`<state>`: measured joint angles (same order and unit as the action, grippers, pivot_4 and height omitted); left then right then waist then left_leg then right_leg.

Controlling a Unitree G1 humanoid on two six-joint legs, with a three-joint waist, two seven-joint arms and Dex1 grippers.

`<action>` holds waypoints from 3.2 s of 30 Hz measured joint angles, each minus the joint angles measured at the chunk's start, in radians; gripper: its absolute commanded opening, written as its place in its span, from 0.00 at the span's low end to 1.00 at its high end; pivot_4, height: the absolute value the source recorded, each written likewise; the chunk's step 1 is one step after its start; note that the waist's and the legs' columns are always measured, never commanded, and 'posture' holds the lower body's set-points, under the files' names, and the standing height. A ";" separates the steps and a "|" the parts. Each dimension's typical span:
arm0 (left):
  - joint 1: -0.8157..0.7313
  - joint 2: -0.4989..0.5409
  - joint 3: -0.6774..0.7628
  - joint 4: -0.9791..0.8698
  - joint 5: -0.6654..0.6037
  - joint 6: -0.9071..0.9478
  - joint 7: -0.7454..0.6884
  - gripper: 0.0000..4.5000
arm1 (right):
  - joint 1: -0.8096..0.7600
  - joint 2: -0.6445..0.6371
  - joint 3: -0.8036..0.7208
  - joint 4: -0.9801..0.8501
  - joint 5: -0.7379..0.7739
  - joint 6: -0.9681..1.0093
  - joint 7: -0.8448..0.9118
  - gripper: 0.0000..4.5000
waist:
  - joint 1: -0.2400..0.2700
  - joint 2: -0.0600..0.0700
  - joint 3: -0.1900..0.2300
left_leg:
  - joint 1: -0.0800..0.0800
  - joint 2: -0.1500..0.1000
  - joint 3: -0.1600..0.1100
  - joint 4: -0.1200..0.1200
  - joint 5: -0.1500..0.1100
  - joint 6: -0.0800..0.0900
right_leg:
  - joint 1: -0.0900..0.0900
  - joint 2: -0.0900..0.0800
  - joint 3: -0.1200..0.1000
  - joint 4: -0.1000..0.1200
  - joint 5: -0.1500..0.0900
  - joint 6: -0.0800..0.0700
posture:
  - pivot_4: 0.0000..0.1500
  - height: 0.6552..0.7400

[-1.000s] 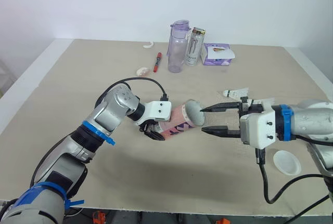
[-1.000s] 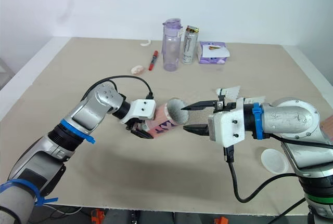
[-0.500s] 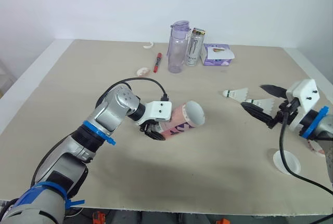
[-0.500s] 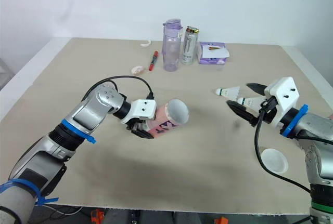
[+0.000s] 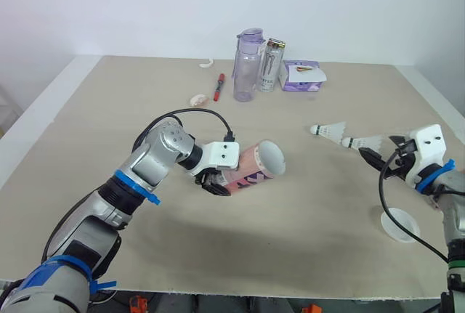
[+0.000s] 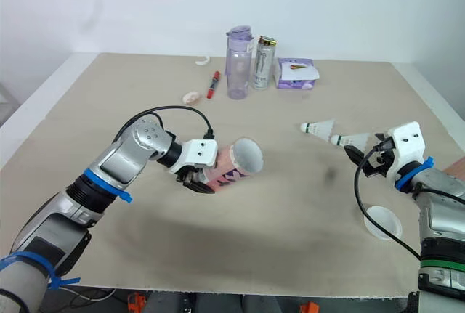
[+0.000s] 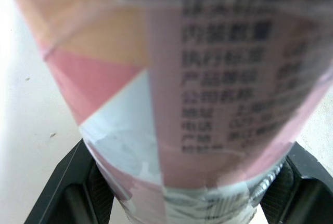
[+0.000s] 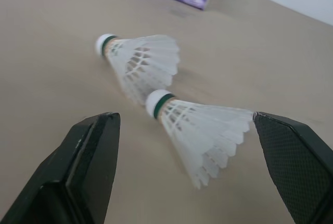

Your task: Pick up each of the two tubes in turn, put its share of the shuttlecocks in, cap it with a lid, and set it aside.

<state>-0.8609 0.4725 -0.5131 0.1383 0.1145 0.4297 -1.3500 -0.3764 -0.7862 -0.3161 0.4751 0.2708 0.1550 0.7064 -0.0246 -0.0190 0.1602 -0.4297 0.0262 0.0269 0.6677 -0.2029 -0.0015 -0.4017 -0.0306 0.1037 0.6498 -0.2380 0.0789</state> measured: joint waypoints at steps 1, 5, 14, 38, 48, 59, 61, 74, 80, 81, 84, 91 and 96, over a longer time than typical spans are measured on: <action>0.000 0.001 0.000 -0.003 -0.001 0.005 0.000 0.70 | 0.000 0.002 0.000 0.011 0.000 0.001 -0.003 0.98 | 0.000 0.000 0.000 | 0.000 0.000 0.000 0.000 0.000 0.000 | 0.000 0.000 0.000 0.000 0.000 0.000 | 1.00 1.00; 0.001 0.006 0.000 -0.005 -0.003 0.008 0.001 0.70 | -0.029 0.025 0.000 0.062 0.002 0.019 -0.017 0.98 | -0.003 0.000 0.000 | 0.000 0.000 0.001 -0.001 0.000 0.000 | 0.000 0.000 0.001 0.000 0.000 0.000 | 1.00 1.00; 0.001 0.009 -0.002 -0.009 -0.005 0.012 0.006 0.70 | -0.109 0.054 -0.003 0.174 0.027 0.059 -0.019 0.98 | -0.003 0.000 0.000 | 0.000 0.000 0.000 -0.001 0.000 0.000 | 0.000 0.002 0.003 0.000 0.000 0.000 | 1.00 1.00; 0.005 0.011 -0.001 -0.003 -0.006 -0.010 0.010 0.70 | -0.200 0.058 0.001 0.352 -0.006 -0.101 0.031 0.02 | -0.007 0.001 0.000 | 0.000 0.000 0.001 -0.001 0.000 0.000 | 0.000 0.004 0.007 -0.001 0.000 0.001 | 1.00 1.00; 0.003 0.006 0.001 0.012 -0.008 -0.022 0.014 0.70 | -0.003 -0.188 -0.011 -0.576 0.127 -0.082 0.282 0.02 | -0.005 0.008 0.002 | 0.000 -0.001 -0.002 0.000 0.001 0.002 | 0.001 0.006 0.008 -0.001 0.000 0.001 | 1.00 1.00; -0.002 -0.009 0.006 0.030 -0.014 -0.029 0.009 0.70 | 0.005 -0.301 0.190 -0.915 0.128 -0.085 0.497 0.02 | 0.003 0.006 0.003 | -0.002 -0.001 0.001 0.000 0.001 0.002 | -0.003 0.002 0.007 -0.002 0.000 0.000 | 1.00 1.00; -0.002 -0.011 0.007 0.031 -0.014 -0.028 0.010 0.70 | 0.008 -0.299 0.210 -0.911 0.104 -0.113 0.510 0.02 | 0.004 0.006 0.003 | -0.002 -0.001 0.001 0.000 0.001 0.002 | -0.003 0.002 0.007 -0.002 0.000 0.000 | 1.00 1.00; -0.002 -0.016 0.010 0.028 -0.014 -0.008 0.011 0.70 | -0.078 -0.254 0.316 -0.863 0.054 -0.186 0.557 0.53 | 0.005 0.006 0.003 | -0.003 -0.002 0.000 0.000 0.001 0.002 | -0.003 0.002 0.007 -0.002 0.000 0.000 | 1.00 1.00; -0.002 -0.015 0.010 0.027 -0.013 -0.007 0.012 0.70 | -0.063 -0.193 0.249 -0.845 0.181 -0.022 0.466 0.99 | 0.005 0.005 0.003 | -0.004 -0.001 0.000 0.001 0.001 0.002 | -0.003 0.002 0.007 -0.002 0.000 -0.001 | 1.00 1.00; -0.002 -0.016 0.010 0.027 -0.013 -0.007 0.014 0.70 | -0.061 -0.184 0.232 -0.828 0.194 0.007 0.444 0.99 | 0.005 0.005 0.003 | -0.004 -0.001 0.000 0.001 0.001 0.002 | -0.003 0.002 0.007 -0.001 0.000 -0.001 | 1.00 1.00; -0.002 -0.017 0.008 0.028 -0.013 -0.006 0.017 0.70 | -0.033 -0.139 0.171 -0.732 0.215 0.103 0.344 0.99 | 0.005 0.001 0.002 | -0.004 -0.001 0.000 0.001 0.001 0.002 | -0.003 0.002 0.007 -0.002 0.000 -0.001 | 1.00 1.00; -0.001 -0.012 0.007 0.020 -0.012 -0.002 0.015 0.70 | -0.046 -0.023 0.118 -0.266 0.111 0.115 0.136 0.99 | 0.003 0.004 0.001 | -0.005 -0.002 0.001 0.001 0.002 0.004 | -0.004 0.002 0.007 -0.002 0.002 -0.002 | 1.00 1.00; 0.001 -0.011 0.007 0.014 -0.010 0.005 0.021 0.70 | -0.165 0.013 0.120 0.006 0.051 0.013 0.125 0.99 | 0.002 0.004 0.002 | -0.005 -0.001 0.000 0.001 0.003 0.004 | -0.004 0.004 0.007 -0.002 0.002 0.000 | 1.00 1.00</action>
<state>-0.8599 0.4617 -0.5062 0.1523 0.1050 0.4350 -1.3290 -0.5417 -0.7735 -0.1957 0.4810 0.3215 0.1683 0.8314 -0.0227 -0.0151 0.1617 -0.4350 0.0249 0.0273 0.6688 -0.2003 0.0027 -0.4054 -0.0265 0.1111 0.6481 -0.2356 0.0785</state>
